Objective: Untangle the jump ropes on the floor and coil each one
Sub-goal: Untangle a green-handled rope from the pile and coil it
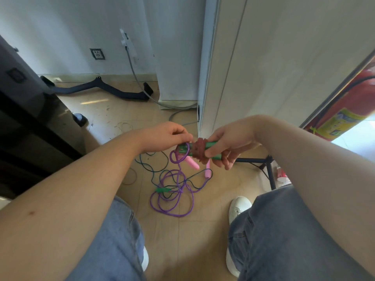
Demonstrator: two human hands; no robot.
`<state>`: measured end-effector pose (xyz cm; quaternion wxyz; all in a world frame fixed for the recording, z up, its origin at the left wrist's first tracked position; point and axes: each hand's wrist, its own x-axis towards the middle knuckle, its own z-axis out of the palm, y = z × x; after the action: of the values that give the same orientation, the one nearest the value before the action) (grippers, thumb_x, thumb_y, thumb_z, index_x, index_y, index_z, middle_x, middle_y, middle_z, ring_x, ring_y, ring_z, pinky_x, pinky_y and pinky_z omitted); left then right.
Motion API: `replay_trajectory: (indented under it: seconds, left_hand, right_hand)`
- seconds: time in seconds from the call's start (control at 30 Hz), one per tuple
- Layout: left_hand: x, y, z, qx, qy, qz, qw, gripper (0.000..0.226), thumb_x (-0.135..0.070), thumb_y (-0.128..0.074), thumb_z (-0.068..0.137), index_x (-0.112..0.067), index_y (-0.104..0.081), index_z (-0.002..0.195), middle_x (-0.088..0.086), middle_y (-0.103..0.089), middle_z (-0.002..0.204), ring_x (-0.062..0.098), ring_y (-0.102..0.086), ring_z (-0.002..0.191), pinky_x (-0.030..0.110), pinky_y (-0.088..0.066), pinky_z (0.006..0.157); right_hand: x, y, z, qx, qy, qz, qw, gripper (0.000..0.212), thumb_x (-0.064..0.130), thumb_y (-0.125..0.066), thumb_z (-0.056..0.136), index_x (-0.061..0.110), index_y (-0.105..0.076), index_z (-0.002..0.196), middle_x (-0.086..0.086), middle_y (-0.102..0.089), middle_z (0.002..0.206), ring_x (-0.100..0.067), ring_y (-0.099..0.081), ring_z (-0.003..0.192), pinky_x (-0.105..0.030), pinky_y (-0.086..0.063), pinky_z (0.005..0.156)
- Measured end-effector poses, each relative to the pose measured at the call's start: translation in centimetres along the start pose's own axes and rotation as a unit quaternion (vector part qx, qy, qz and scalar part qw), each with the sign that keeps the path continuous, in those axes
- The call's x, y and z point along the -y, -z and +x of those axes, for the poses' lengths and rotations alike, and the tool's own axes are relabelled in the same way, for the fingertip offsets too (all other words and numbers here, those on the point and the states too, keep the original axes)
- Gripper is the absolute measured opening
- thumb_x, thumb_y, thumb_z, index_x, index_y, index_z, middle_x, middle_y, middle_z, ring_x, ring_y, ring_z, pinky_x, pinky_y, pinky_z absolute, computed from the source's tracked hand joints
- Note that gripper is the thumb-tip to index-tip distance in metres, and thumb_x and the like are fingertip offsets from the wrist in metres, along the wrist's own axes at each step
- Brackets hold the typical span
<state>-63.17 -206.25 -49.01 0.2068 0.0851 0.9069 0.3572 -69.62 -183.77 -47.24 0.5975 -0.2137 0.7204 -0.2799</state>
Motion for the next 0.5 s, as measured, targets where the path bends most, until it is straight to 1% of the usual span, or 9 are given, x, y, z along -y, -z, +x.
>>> replay_trajectory:
  seconds: [0.07,0.1,0.13,0.17,0.23,0.3,0.37,0.43,0.5]
  left_hand:
    - [0.0,0.2,-0.1,0.031,0.001,-0.065,0.997,0.027,-0.047,-0.055,0.097,-0.030,-0.073,0.085,-0.017,-0.070,0.083,0.000,-0.063,0.083,0.034,-0.047,0.087]
    - [0.1,0.3,0.0,0.051,0.001,-0.107,0.993,0.027,-0.047,-0.057,0.092,-0.028,-0.072,0.080,-0.017,-0.068,0.081,0.002,-0.062,0.084,0.038,-0.046,0.092]
    - [0.0,0.4,-0.1,0.068,0.001,-0.147,0.987,0.026,-0.046,-0.059,0.085,-0.023,-0.069,0.079,-0.010,-0.066,0.083,0.007,-0.060,0.085,0.042,-0.045,0.096]
    - [-0.1,0.5,-0.1,0.083,0.002,-0.178,0.981,0.029,-0.044,-0.058,0.078,-0.016,-0.064,0.081,-0.003,-0.061,0.085,0.013,-0.058,0.086,0.045,-0.043,0.095]
    - [-0.4,0.5,-0.2,0.096,0.013,-0.215,0.972,0.026,-0.032,-0.055,0.070,-0.010,-0.053,0.083,0.004,-0.054,0.085,0.017,-0.054,0.084,0.043,-0.041,0.088]
    - [-0.6,0.5,-0.1,0.107,0.016,-0.229,0.967,0.011,-0.019,-0.052,0.065,-0.014,-0.047,0.074,0.001,-0.053,0.080,0.020,-0.053,0.083,0.044,-0.040,0.086]
    - [-0.7,0.6,-0.1,0.120,0.020,-0.224,0.967,0.004,-0.016,-0.053,0.066,-0.020,-0.051,0.067,-0.003,-0.058,0.078,0.020,-0.053,0.085,0.047,-0.040,0.089]
    - [-0.4,0.8,-0.2,0.125,0.019,-0.218,0.968,0.012,-0.016,-0.055,0.068,-0.026,-0.059,0.063,-0.007,-0.063,0.078,0.017,-0.055,0.085,0.046,-0.040,0.090]
    - [-0.4,1.1,-0.4,0.132,0.014,-0.199,0.971,0.018,-0.014,-0.059,0.072,-0.029,-0.064,0.063,-0.008,-0.064,0.076,0.012,-0.057,0.079,0.041,-0.042,0.088]
  right_hand:
    - [-0.4,0.2,-0.5,0.045,0.015,0.046,0.998,0.022,0.020,-0.058,0.100,0.003,-0.065,0.112,-0.010,-0.061,0.078,-0.021,-0.057,0.070,-0.045,-0.052,0.088]
    - [-0.5,0.3,-0.7,0.061,0.023,0.065,0.996,0.025,0.021,-0.058,0.098,0.002,-0.065,0.113,-0.009,-0.060,0.076,-0.020,-0.057,0.069,-0.045,-0.052,0.088]
    - [-0.5,0.3,-0.9,0.073,0.031,0.082,0.993,0.028,0.023,-0.058,0.095,0.002,-0.065,0.112,-0.007,-0.059,0.074,-0.019,-0.056,0.067,-0.044,-0.052,0.087]
    - [-0.5,0.3,-1.0,0.082,0.038,0.097,0.991,0.029,0.024,-0.057,0.094,0.002,-0.065,0.110,-0.006,-0.059,0.072,-0.019,-0.055,0.066,-0.043,-0.052,0.086]
    - [-0.3,0.2,-1.1,0.096,0.049,0.113,0.988,0.029,0.024,-0.055,0.093,0.002,-0.065,0.107,-0.005,-0.057,0.068,-0.018,-0.051,0.063,-0.043,-0.053,0.086]
    - [-0.1,0.1,-1.1,0.109,0.054,0.120,0.985,0.028,0.024,-0.053,0.093,0.002,-0.066,0.103,-0.004,-0.055,0.065,-0.018,-0.048,0.060,-0.043,-0.053,0.085]
    - [-0.1,0.2,-1.0,0.127,0.052,0.133,0.982,0.027,0.024,-0.053,0.093,0.002,-0.068,0.099,-0.005,-0.053,0.063,-0.018,-0.046,0.058,-0.043,-0.053,0.084]
    - [-0.1,0.4,-0.9,0.150,0.047,0.143,0.977,0.026,0.025,-0.056,0.091,0.003,-0.069,0.096,-0.004,-0.051,0.062,-0.017,-0.046,0.057,-0.043,-0.053,0.084]
    - [-0.3,0.6,-0.8,0.166,0.040,0.144,0.975,0.027,0.027,-0.061,0.088,0.002,-0.068,0.097,-0.004,-0.051,0.062,-0.016,-0.047,0.056,-0.042,-0.053,0.084]
